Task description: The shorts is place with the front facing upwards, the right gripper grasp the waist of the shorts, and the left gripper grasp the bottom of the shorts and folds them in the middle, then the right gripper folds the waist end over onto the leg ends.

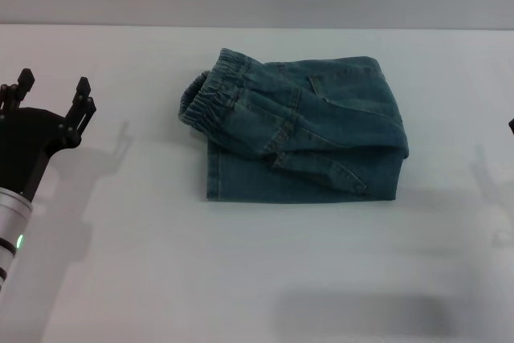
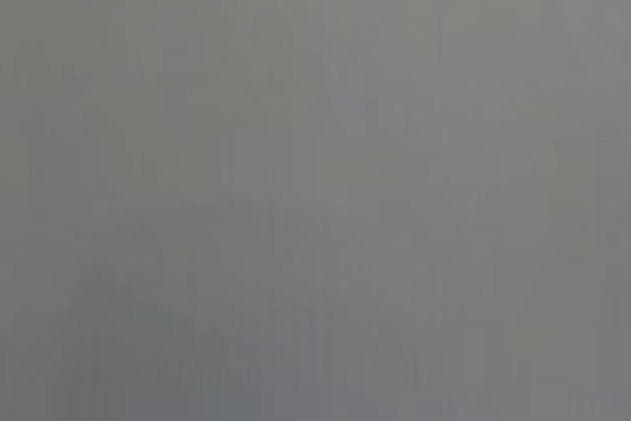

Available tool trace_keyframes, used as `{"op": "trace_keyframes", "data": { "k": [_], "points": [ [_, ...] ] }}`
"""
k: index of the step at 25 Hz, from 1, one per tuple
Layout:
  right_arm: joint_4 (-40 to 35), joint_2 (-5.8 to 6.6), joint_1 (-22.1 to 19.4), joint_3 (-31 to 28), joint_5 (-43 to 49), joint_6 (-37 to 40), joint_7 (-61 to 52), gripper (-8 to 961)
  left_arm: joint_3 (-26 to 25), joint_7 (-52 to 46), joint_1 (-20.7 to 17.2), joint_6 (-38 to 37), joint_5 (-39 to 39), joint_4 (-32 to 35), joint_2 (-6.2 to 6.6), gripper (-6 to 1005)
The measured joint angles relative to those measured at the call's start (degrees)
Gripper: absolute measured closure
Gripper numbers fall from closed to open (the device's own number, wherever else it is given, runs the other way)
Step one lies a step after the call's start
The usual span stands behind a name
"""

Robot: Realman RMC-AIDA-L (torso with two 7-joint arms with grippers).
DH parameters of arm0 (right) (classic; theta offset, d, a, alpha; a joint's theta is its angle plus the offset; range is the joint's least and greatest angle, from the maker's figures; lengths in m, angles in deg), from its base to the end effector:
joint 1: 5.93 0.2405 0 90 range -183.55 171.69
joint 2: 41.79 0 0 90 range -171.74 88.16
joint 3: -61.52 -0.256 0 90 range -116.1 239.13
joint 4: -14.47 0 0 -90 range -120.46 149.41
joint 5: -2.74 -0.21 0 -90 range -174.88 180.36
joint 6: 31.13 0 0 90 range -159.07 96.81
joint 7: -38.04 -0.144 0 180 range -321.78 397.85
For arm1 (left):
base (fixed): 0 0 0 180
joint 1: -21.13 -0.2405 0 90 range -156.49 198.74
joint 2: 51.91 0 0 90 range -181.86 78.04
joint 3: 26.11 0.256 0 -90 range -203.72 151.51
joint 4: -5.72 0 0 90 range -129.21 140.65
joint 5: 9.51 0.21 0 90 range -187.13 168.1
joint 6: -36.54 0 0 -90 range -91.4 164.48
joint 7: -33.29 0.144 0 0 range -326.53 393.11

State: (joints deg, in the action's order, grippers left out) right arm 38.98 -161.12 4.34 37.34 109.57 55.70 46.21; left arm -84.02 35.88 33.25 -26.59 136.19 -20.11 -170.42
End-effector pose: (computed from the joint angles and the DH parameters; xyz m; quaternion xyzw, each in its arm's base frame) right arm 0.3139 0.2379 -0.0265 -0.6237 0.1924 0.3466 0.6737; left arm -0.3218 0.2951 -0.0245 -0.7037 -0.1974 -0.2811 0.6220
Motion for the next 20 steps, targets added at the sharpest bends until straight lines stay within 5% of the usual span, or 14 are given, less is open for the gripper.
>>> {"op": "trace_keyframes", "data": {
  "k": [20],
  "points": [
    [0.1,-0.04,-0.57,0.8,0.04,0.52,0.0,145,0.0,0.05,-0.08,0.02,-0.31,0.48,-0.06,215]
  ]
}}
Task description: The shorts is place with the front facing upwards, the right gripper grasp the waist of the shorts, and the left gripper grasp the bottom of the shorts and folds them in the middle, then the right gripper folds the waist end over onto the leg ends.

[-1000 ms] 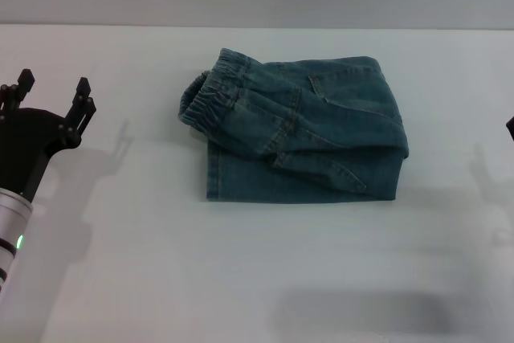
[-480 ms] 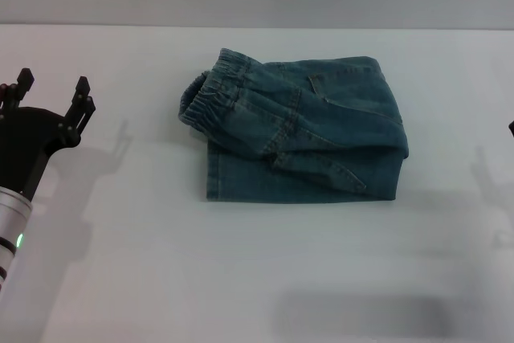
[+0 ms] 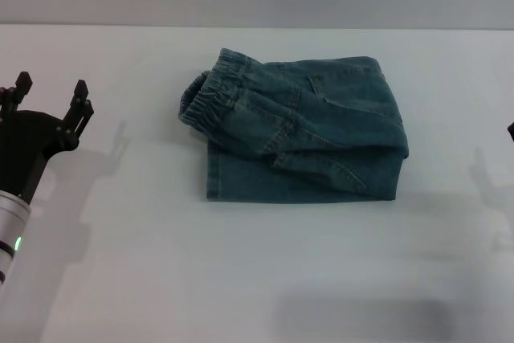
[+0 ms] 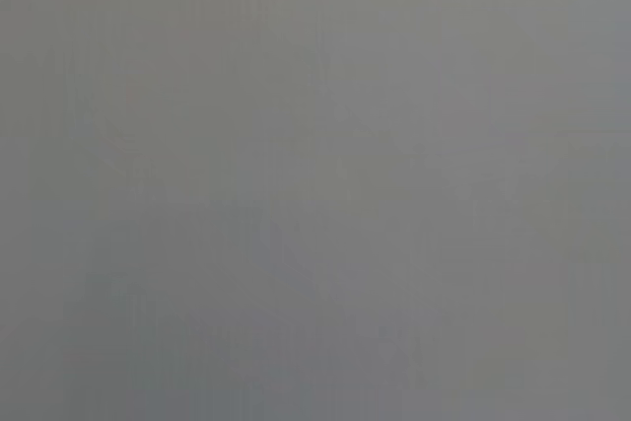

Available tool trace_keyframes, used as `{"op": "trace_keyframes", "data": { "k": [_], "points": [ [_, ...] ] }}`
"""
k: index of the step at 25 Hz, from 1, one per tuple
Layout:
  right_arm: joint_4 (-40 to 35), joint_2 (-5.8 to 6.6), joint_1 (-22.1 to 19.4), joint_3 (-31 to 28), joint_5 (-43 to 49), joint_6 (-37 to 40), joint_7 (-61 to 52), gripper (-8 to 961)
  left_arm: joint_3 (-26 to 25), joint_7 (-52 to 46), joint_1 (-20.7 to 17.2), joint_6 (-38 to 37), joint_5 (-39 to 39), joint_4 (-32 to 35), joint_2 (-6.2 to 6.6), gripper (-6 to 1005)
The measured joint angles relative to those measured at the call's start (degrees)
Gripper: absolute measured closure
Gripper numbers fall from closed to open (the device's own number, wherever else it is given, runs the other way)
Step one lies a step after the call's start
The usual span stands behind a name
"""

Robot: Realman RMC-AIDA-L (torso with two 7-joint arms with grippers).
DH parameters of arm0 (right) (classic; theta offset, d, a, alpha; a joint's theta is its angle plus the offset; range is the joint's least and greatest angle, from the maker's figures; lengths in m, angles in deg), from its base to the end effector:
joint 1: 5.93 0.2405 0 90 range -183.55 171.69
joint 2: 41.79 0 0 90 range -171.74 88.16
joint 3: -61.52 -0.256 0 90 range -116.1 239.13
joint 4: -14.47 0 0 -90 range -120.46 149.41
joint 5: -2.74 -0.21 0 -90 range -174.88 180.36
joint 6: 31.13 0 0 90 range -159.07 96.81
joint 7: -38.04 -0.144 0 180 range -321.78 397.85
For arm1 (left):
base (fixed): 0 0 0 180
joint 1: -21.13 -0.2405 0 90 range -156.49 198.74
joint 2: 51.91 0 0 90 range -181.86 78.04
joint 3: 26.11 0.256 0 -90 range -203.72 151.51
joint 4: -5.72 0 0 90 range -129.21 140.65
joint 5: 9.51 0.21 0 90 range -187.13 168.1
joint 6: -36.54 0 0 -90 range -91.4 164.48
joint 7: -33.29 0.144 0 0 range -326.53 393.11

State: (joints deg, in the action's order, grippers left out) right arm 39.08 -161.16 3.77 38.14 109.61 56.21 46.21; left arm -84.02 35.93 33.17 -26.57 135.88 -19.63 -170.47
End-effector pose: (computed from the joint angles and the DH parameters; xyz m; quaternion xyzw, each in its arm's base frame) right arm 0.3139 0.2334 -0.0281 -0.6257 0.1924 0.3474 0.6714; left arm -0.3247 0.2937 -0.0244 -0.7027 -0.2006 -0.2768 0.6240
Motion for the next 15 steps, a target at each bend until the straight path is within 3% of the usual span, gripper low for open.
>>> {"op": "trace_keyframes", "data": {
  "k": [9,15],
  "points": [
    [-0.07,0.06,0.05,0.0,0.0,0.27,0.0,145,-0.66,0.73,-0.36,-0.05,0.05,0.32,0.01,215],
    [0.07,0.04,-0.35,0.08,0.01,0.8,0.0,146,-6.01,2.83,-2.84,-1.64,0.01,-0.15,0.25,215]
  ]
}}
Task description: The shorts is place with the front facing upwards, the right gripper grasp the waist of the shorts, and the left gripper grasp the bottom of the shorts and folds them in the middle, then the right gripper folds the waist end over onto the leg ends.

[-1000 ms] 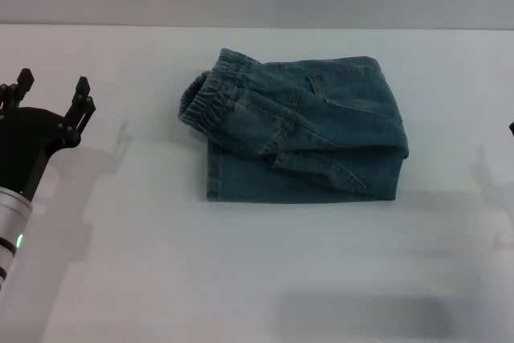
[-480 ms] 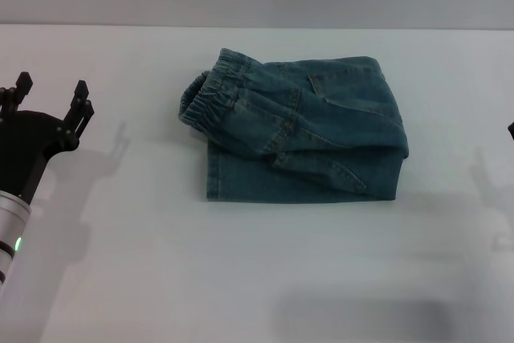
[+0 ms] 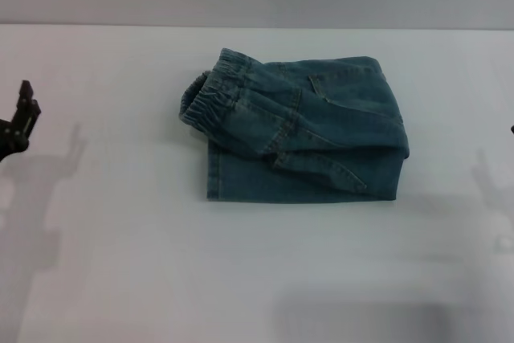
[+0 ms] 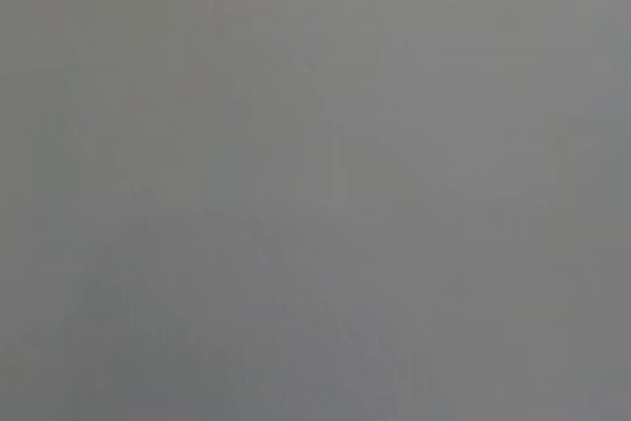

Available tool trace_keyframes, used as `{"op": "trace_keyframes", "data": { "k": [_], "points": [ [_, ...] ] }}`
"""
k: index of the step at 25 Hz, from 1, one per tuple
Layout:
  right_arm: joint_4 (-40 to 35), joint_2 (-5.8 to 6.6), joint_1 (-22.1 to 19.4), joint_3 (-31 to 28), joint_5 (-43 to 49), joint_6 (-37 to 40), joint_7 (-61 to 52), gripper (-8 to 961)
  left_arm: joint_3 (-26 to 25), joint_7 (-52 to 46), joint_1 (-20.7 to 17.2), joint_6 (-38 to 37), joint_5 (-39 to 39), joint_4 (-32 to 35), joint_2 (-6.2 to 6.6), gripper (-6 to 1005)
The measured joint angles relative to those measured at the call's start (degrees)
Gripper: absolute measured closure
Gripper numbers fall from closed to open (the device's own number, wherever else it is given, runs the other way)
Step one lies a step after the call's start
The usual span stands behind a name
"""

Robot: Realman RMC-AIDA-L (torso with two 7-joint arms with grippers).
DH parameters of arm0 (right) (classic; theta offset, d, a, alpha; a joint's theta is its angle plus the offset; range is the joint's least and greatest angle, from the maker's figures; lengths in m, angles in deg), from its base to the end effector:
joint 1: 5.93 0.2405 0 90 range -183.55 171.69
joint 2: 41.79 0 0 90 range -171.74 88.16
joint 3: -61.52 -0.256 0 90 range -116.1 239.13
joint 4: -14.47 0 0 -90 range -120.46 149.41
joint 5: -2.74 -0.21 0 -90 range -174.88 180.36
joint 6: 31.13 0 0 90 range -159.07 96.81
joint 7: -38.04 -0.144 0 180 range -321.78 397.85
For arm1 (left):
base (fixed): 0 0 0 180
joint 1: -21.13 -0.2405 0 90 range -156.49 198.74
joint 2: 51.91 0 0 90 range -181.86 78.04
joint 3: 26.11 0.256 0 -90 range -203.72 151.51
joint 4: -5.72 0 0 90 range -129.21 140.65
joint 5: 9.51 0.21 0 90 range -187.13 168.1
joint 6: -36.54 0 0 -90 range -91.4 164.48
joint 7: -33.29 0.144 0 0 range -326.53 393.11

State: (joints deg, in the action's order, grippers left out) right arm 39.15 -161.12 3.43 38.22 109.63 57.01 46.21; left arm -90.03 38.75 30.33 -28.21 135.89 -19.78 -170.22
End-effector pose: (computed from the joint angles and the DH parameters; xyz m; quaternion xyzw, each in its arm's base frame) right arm 0.3139 0.2311 -0.0266 -0.6226 0.1898 0.3499 0.6737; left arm -0.3465 0.2834 0.0006 -0.6616 -0.2003 -0.2527 0.6770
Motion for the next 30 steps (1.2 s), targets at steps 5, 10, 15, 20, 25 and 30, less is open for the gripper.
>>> {"op": "trace_keyframes", "data": {
  "k": [5,10,15,20,25,30],
  "points": [
    [0.02,-0.02,-0.18,0.01,0.0,0.2,0.0,146,2.62,0.02,0.34,-0.9,0.28,-0.26,-0.32,215],
    [0.03,-0.02,-0.24,0.01,0.0,0.2,0.0,146,4.51,0.02,0.95,-0.91,0.28,-0.33,-0.27,215],
    [0.02,-0.02,-0.31,0.31,0.0,0.2,0.0,145,4.54,-0.29,0.99,-0.89,0.05,-0.34,-0.25,215],
    [0.02,-0.02,-0.31,0.53,-0.14,0.2,0.0,145,4.58,-0.47,1.0,-0.59,-0.04,-0.3,-0.26,215],
    [0.02,-0.02,-0.25,0.53,-0.32,0.17,0.0,145,4.6,-0.74,0.99,-0.55,-0.04,-0.35,-0.3,215],
    [0.01,-0.02,-0.12,0.53,-0.36,0.19,0.0,146,4.76,-2.39,1.48,-0.55,-0.01,-0.15,-0.33,215]
  ]
}}
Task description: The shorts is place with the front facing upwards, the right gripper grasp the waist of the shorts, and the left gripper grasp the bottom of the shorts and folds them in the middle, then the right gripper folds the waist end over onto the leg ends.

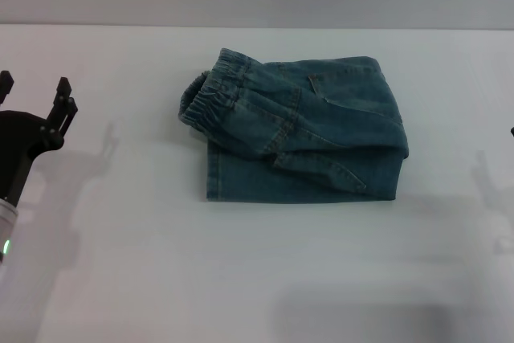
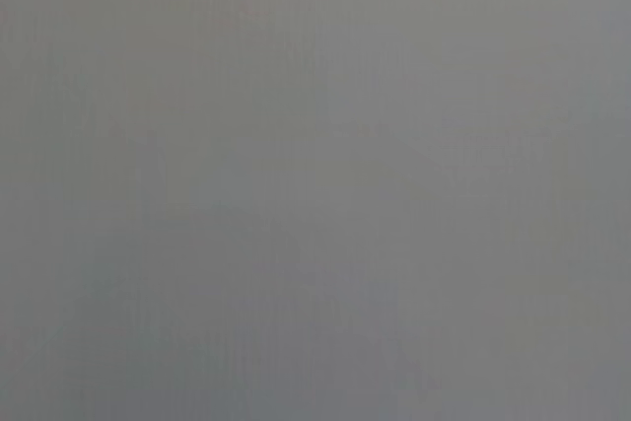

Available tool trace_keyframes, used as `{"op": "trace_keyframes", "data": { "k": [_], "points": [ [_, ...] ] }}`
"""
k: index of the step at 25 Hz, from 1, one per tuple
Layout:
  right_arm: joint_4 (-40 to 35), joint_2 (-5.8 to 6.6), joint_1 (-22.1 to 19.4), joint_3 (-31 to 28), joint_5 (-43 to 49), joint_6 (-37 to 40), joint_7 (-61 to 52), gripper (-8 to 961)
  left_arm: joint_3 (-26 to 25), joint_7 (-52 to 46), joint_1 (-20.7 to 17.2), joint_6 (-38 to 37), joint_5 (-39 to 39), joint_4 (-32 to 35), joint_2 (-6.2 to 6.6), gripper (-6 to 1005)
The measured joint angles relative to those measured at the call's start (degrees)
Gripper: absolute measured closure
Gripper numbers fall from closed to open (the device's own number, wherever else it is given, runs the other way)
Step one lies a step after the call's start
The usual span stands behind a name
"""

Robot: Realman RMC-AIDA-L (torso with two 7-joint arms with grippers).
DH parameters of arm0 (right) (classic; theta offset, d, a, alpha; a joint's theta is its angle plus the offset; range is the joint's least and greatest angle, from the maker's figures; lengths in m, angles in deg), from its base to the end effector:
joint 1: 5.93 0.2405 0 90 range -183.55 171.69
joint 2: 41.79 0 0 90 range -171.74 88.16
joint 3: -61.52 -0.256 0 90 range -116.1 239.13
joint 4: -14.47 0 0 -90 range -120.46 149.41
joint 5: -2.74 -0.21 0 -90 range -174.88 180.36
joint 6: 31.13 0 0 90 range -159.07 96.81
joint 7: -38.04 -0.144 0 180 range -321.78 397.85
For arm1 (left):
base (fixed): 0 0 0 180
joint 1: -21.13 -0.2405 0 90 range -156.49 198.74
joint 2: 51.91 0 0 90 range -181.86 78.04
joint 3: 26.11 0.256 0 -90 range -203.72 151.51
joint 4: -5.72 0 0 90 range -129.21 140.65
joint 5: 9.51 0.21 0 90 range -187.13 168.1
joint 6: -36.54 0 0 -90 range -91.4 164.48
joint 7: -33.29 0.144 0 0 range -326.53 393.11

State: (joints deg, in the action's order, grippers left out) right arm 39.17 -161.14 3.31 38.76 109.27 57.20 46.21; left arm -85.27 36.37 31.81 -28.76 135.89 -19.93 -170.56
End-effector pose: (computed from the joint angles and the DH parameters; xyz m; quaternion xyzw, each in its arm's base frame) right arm 0.3139 0.2297 -0.0273 -0.6230 0.1906 0.3500 0.6730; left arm -0.3278 0.2876 -0.0170 -0.6871 -0.1964 -0.2828 0.6398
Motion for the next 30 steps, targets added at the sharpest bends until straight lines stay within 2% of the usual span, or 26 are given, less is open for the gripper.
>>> {"op": "trace_keyframes", "data": {
  "k": [30],
  "points": [
    [0.0,-0.09,-0.24,0.09,0.16,0.09,0.0,144,0.55,-0.19,0.39,-0.01,0.01,0.35,0.0,215]
  ]
}}
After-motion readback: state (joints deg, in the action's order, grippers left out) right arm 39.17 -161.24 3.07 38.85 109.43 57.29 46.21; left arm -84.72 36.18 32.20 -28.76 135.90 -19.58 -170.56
